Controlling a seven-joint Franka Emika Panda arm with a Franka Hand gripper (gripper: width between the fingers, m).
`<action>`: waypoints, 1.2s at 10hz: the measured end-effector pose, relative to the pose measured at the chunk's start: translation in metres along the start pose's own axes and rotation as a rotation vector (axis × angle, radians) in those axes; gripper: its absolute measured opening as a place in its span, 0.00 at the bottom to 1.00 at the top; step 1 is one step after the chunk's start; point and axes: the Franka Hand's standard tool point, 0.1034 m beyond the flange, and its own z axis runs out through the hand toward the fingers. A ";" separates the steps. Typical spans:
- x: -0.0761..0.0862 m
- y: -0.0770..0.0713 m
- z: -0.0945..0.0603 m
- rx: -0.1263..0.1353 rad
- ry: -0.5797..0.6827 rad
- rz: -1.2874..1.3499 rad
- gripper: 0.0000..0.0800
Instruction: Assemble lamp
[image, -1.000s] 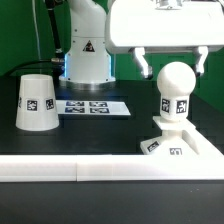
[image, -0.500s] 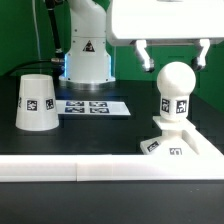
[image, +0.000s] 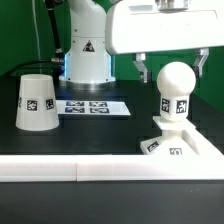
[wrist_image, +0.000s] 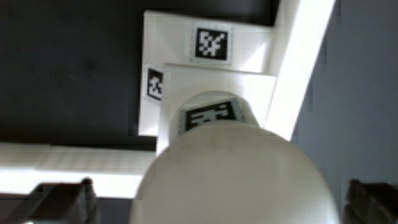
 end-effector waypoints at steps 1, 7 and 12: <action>0.002 0.001 0.002 0.007 -0.041 0.002 0.87; 0.006 -0.002 0.004 0.026 -0.133 -0.005 0.87; 0.008 0.000 0.008 0.016 -0.101 0.055 0.72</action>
Offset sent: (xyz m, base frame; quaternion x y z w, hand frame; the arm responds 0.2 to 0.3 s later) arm 0.0102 0.0055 0.0004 -0.0048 0.0060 -0.0005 1.0000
